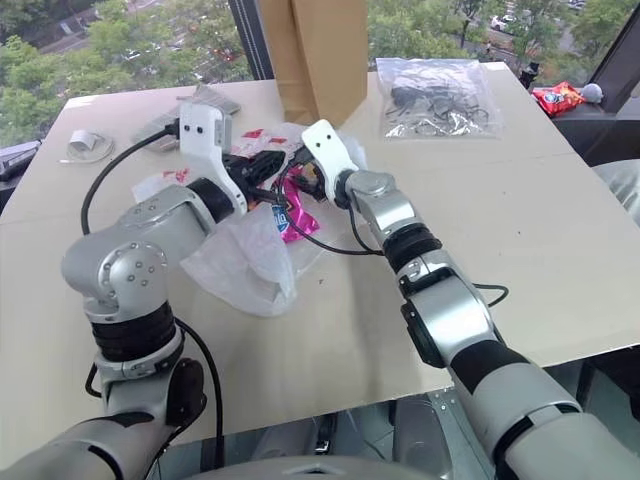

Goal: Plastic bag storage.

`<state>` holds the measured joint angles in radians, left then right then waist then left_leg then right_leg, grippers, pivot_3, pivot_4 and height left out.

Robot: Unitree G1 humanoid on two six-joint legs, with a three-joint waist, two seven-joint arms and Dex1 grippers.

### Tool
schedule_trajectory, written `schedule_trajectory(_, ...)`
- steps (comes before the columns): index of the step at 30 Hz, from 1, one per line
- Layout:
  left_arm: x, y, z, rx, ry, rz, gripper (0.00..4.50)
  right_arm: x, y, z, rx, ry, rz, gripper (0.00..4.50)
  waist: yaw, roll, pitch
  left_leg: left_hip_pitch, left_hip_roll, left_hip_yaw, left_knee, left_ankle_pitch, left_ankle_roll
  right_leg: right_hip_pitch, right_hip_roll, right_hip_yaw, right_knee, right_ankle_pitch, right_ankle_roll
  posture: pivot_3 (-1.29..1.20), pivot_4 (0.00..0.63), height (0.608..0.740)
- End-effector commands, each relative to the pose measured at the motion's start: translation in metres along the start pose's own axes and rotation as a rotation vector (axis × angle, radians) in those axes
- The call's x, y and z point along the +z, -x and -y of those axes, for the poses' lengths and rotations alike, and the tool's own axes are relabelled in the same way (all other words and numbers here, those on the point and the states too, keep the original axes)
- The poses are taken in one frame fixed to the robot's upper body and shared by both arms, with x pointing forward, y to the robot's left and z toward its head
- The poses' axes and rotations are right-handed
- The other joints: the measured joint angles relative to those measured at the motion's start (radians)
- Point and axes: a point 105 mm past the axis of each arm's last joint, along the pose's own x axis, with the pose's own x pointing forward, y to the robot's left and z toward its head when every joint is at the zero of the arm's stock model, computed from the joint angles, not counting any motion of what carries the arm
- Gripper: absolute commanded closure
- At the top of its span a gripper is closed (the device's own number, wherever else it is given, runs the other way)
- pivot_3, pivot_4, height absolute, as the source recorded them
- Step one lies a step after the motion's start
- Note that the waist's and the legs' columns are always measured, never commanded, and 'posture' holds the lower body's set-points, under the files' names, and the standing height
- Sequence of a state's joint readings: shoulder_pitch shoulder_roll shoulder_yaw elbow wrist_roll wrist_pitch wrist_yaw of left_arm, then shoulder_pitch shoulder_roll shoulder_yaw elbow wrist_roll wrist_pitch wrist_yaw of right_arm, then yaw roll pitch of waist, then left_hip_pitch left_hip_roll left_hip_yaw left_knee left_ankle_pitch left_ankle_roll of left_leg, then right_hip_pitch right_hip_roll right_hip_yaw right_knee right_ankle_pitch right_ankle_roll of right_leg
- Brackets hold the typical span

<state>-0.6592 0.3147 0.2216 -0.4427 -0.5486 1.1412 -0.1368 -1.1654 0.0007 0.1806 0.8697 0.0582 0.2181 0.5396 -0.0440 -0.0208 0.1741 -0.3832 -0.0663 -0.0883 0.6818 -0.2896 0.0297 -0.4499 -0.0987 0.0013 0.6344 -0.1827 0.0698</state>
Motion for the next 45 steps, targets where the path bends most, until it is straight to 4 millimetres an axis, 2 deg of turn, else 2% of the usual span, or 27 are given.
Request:
schedule_trajectory(1,0.010,0.000,-0.002,0.011,-0.053,0.086,4.50,0.031,0.036,-0.011,0.077,0.057,0.119,0.13,0.005,0.000,0.000,0.000,0.000,-0.001,0.000,0.000,0.000,0.000,0.000,-0.001,-0.001,0.000,0.000,0.00,0.150,0.740)
schedule_trajectory(3,0.007,-0.004,-0.005,0.003,-0.062,0.087,4.50,0.037,0.067,-0.020,0.091,0.087,0.134,0.13,0.013,0.000,0.000,-0.001,0.000,-0.002,0.000,0.000,0.000,0.001,0.000,-0.002,-0.002,0.000,0.000,0.00,0.150,0.740)
schedule_trajectory(6,0.003,-0.007,-0.005,-0.066,0.004,0.072,4.50,0.045,0.096,-0.026,0.068,0.069,0.146,0.13,0.008,0.000,0.000,-0.002,-0.001,-0.002,0.001,0.000,0.000,0.000,-0.001,-0.002,-0.001,0.000,0.000,0.00,0.150,0.740)
schedule_trajectory(9,0.006,-0.007,-0.011,-0.081,0.018,0.086,3.69,0.053,0.122,-0.032,0.051,0.038,0.170,0.09,0.004,0.000,0.000,-0.001,0.000,-0.001,0.001,0.000,0.000,0.000,0.000,-0.001,0.001,0.000,0.000,0.00,0.150,0.740)
schedule_trajectory(13,0.014,0.006,-0.005,-0.219,0.027,0.092,1.82,0.049,0.147,-0.024,-0.055,-0.005,0.139,0.09,0.005,0.000,0.000,0.001,0.001,0.000,0.002,0.000,0.000,0.000,0.001,0.000,0.003,0.000,0.000,0.00,0.150,0.740)
schedule_trajectory(14,0.018,0.017,-0.008,-0.281,0.030,0.083,1.43,0.042,0.152,-0.016,-0.108,-0.046,0.116,0.09,0.006,0.000,0.000,0.001,0.000,0.000,0.003,0.000,0.000,0.000,0.000,0.000,0.003,0.000,0.000,0.00,0.150,0.740)
schedule_trajectory(15,0.021,0.028,-0.010,-0.340,0.034,0.070,1.43,0.036,0.155,-0.009,-0.149,-0.081,0.098,0.09,0.005,0.000,0.000,0.001,0.000,0.001,0.003,0.000,0.000,0.000,0.000,0.001,0.004,0.000,0.000,0.00,0.150,0.740)
schedule_trajectory(18,0.022,0.062,-0.010,-0.494,0.046,-0.020,1.43,0.016,0.149,0.007,-0.211,-0.133,0.028,0.09,-0.001,0.001,0.001,0.002,0.000,0.002,0.002,0.000,0.000,-0.001,0.001,0.003,0.005,0.000,0.000,0.00,0.150,0.740)
schedule_trajectory(24,0.009,0.113,-0.011,-0.566,0.105,-0.164,1.43,-0.008,0.123,0.028,-0.229,-0.205,-0.010,0.09,-0.002,0.003,0.001,0.003,0.001,0.004,0.001,0.000,0.000,0.000,0.002,0.005,0.004,0.000,0.000,0.00,0.150,0.740)
schedule_trajectory(27,-0.015,0.147,-0.003,-0.598,0.143,-0.303,1.43,-0.017,0.111,0.034,-0.210,-0.203,-0.019,0.09,0.000,0.003,0.002,0.003,0.002,0.004,0.000,0.000,0.000,-0.001,0.002,0.005,0.004,0.000,-0.001,0.00,0.150,0.740)
schedule_trajectory(30,-0.044,0.174,0.008,-0.592,0.167,-0.428,1.34,-0.021,0.105,0.039,-0.193,-0.210,-0.011,0.91,0.001,0.004,0.002,0.004,0.002,0.006,-0.003,0.000,0.001,-0.001,0.002,0.008,0.002,0.000,-0.001,0.00,0.150,0.740)
schedule_trajectory(32,-0.056,0.185,0.016,-0.600,0.171,-0.478,1.34,-0.021,0.103,0.040,-0.184,-0.206,-0.003,1.89,0.004,0.003,0.002,0.004,0.004,0.006,-0.004,0.000,0.000,-0.001,0.003,0.007,0.000,0.000,-0.001,0.00,0.150,0.740)
schedule_trajectory(38,-0.102,0.150,0.028,-0.488,0.041,-0.515,1.34,-0.015,0.102,0.043,-0.168,-0.195,0.018,4.47,0.019,0.004,0.002,0.004,0.003,0.005,-0.004,0.000,0.000,0.002,0.003,0.005,-0.003,0.002,-0.004,0.00,0.150,0.740)
schedule_trajectory(40,-0.109,0.138,0.030,-0.472,0.032,-0.509,1.34,-0.013,0.102,0.044,-0.172,-0.194,0.022,4.47,0.021,0.004,0.002,0.004,0.003,0.005,-0.004,0.000,0.000,0.002,0.004,0.005,-0.003,0.003,-0.005,0.00,0.150,0.740)
schedule_trajectory(42,-0.114,0.118,0.031,-0.446,0.044,-0.471,1.74,-0.012,0.104,0.045,-0.177,-0.195,0.025,4.50,0.022,0.005,0.002,0.004,0.004,0.005,-0.004,0.000,0.000,0.002,0.005,0.005,-0.003,0.003,-0.005,0.00,0.150,0.740)
schedule_trajectory(45,-0.113,0.097,0.040,-0.468,0.059,-0.411,2.84,-0.011,0.105,0.046,-0.185,-0.220,0.042,4.50,0.025,0.005,0.002,0.004,0.004,0.005,-0.004,0.000,0.000,0.002,0.006,0.005,-0.003,0.004,-0.006,0.00,0.150,0.740)
